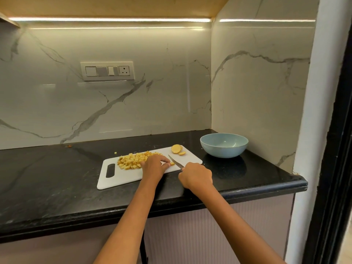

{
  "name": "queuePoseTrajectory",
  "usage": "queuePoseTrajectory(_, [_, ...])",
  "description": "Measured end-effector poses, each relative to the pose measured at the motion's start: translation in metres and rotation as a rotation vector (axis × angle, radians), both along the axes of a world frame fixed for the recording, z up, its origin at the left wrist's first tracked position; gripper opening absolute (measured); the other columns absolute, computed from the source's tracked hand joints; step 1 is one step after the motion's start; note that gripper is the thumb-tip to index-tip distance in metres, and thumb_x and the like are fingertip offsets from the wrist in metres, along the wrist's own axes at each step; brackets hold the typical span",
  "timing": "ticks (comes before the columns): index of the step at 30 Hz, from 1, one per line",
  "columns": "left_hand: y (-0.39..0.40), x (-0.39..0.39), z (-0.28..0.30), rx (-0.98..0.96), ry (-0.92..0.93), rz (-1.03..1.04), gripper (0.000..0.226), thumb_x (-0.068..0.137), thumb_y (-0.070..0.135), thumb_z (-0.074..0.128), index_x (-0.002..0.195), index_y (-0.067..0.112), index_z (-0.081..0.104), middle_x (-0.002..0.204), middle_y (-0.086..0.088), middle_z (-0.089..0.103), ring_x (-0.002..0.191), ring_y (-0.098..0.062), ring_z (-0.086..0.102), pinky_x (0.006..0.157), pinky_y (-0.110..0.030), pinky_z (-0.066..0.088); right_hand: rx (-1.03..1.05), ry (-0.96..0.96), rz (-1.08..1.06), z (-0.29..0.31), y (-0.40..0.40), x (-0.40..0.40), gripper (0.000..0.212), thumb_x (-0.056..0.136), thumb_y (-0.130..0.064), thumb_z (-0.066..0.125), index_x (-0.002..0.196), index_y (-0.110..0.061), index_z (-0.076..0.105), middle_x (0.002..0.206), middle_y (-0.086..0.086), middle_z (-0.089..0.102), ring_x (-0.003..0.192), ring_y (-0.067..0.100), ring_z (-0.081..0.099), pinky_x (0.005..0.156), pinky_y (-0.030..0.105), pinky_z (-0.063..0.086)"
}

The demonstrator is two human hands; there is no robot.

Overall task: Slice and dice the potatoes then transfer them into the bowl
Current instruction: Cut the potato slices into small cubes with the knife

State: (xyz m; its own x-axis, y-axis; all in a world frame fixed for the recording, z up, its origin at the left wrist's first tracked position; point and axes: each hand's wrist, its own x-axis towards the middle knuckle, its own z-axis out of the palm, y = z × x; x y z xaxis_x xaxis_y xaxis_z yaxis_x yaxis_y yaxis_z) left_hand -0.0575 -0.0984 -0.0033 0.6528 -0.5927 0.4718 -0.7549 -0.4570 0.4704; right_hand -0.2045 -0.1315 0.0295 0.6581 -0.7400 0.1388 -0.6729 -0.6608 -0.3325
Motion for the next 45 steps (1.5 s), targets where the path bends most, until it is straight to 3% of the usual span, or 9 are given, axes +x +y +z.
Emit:
queuePoseTrajectory(24, [-0.005, 0.003, 0.0, 0.01, 0.01, 0.013, 0.015, 0.088, 0.026, 0.06, 0.095, 0.021, 0.073, 0.108, 0.003, 0.067, 0.102, -0.016, 0.055, 0.093, -0.039, 0.032, -0.026, 0.014, -0.009, 0.0, 0.004, 0.008, 0.03, 0.097, -0.026, 0.04, 0.117, -0.009, 0.055, 0.113, 0.008, 0.061, 0.102, 0.021, 0.058, 0.075, 0.026, 0.039])
queuePoseTrajectory(33, [-0.006, -0.003, 0.01, 0.133, -0.063, 0.064, 0.016, 0.09, 0.026, 0.057, 0.091, 0.023, 0.073, 0.111, 0.006, 0.065, 0.11, -0.017, 0.052, 0.09, -0.036, 0.026, -0.079, 0.11, 0.052, 0.003, 0.001, 0.024, 0.025, 0.097, -0.021, 0.043, 0.114, -0.009, 0.057, 0.113, 0.007, 0.062, 0.103, 0.019, 0.058, 0.078, 0.024, 0.041])
queuePoseTrajectory(39, [-0.004, -0.004, 0.007, 0.089, -0.086, 0.06, 0.016, 0.09, 0.025, 0.058, 0.095, 0.021, 0.073, 0.113, 0.006, 0.066, 0.111, -0.016, 0.05, 0.089, -0.036, 0.026, -0.221, 0.133, 0.038, -0.007, -0.002, 0.016, 0.029, 0.098, -0.022, 0.041, 0.119, -0.01, 0.055, 0.114, 0.008, 0.06, 0.101, 0.021, 0.058, 0.072, 0.026, 0.036])
queuePoseTrajectory(45, [-0.003, 0.001, 0.0, -0.053, 0.057, 0.042, 0.016, 0.09, 0.022, 0.058, 0.094, 0.02, 0.073, 0.112, 0.003, 0.067, 0.109, -0.018, 0.053, 0.096, -0.039, 0.028, -0.111, 0.056, 0.025, -0.003, -0.006, 0.013, 0.029, 0.096, -0.024, 0.042, 0.117, -0.01, 0.056, 0.112, 0.008, 0.061, 0.1, 0.021, 0.059, 0.073, 0.026, 0.039])
